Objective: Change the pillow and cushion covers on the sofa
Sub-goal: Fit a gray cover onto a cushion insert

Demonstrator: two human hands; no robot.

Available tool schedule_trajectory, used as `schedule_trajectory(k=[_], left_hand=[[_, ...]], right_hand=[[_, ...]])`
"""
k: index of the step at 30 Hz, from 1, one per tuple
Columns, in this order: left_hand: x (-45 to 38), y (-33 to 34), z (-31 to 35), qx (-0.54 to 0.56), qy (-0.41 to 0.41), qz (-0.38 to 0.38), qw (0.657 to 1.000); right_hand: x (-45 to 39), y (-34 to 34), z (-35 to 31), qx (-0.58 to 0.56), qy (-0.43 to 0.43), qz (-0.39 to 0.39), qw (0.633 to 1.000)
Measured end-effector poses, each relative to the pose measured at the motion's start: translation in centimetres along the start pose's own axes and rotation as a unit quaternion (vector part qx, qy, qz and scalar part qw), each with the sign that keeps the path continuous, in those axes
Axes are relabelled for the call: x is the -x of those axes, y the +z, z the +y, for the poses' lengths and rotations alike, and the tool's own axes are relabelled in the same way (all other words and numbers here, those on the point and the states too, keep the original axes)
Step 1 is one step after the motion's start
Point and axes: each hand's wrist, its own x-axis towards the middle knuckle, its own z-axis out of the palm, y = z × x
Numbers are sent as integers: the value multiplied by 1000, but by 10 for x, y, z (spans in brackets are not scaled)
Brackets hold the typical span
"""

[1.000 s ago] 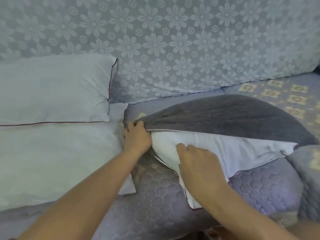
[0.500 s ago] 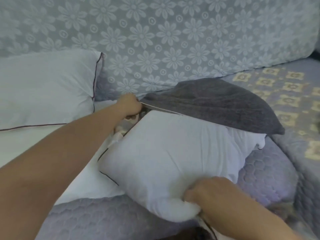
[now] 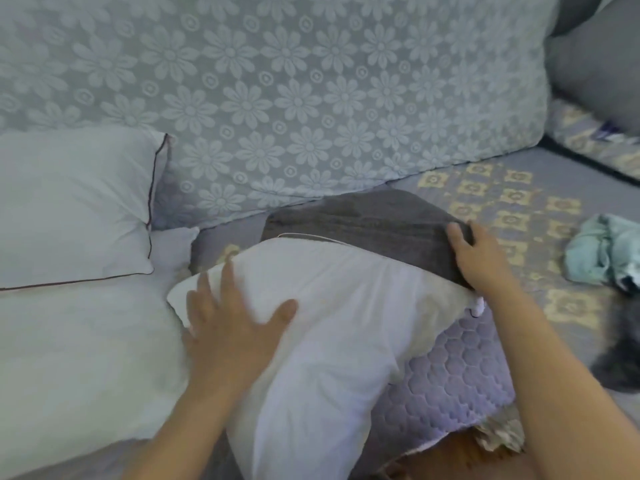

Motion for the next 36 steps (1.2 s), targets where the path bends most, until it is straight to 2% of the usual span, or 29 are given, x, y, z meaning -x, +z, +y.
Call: schedule_trajectory(k=[1,2,3,4,5,6,8,10,12,13,14,15,16,18,20,21,22,23,25,26,28,30,36], left_hand=[[5,-1,-15,96,-81,21,992],[12,-1,-25,218,-157,15,963],[16,3,-32,330,-208,-11,921],[21,6,-31,399,-212,-43,891],[23,7,-24,406,-179,-58,895],[12,2,-18,380,-122,-43,916],[-34,-28,2,283,-3,40,958],[-95,-83,17,173,100,107,974],[-148,-142,19,4,109,123,986],[-164,-161,16,-99,82,119,985],[-171,-170,15,-188,62,111,974],[-166,-167,19,-245,73,105,961],[-155,-158,25,-255,118,90,955],[-123,-120,31,-224,231,-8,947],[-78,-67,18,-291,302,-140,897],[-59,-44,5,-352,321,-158,865],[-48,-27,-10,-396,343,-137,840],[-45,-15,-22,-414,362,-90,830],[-56,-5,-35,-401,406,26,821],[-65,-5,-37,-411,428,70,802],[-84,-12,-32,-418,454,115,779],[-92,-19,-17,-410,460,122,778],[-94,-31,1,-382,535,67,751]], right_hand=[[-4,0,7,-80,45,12,996],[-6,1,14,-134,96,18,986],[-6,1,19,-159,147,14,976],[-4,3,22,-169,186,4,968],[0,5,21,-177,208,0,962],[5,9,19,-189,216,5,958],[21,13,3,-214,194,49,956],[45,15,-14,-242,162,67,954],[78,20,-23,-246,161,1,956],[93,24,-25,-197,141,-33,970],[106,27,-23,-113,94,-39,988],[115,29,-19,-19,31,-8,999],[120,29,-20,43,-42,43,997],[126,31,-36,48,-155,102,981],[131,48,-55,42,-212,59,975],[137,60,-64,73,-241,39,967],[143,74,-70,113,-271,32,955],[147,85,-73,148,-286,34,946],[146,96,-78,195,-279,47,939],[142,95,-81,206,-276,63,937],[132,93,-84,208,-275,93,934],[124,87,-80,184,-276,112,937],[120,61,-77,80,-241,176,951]])
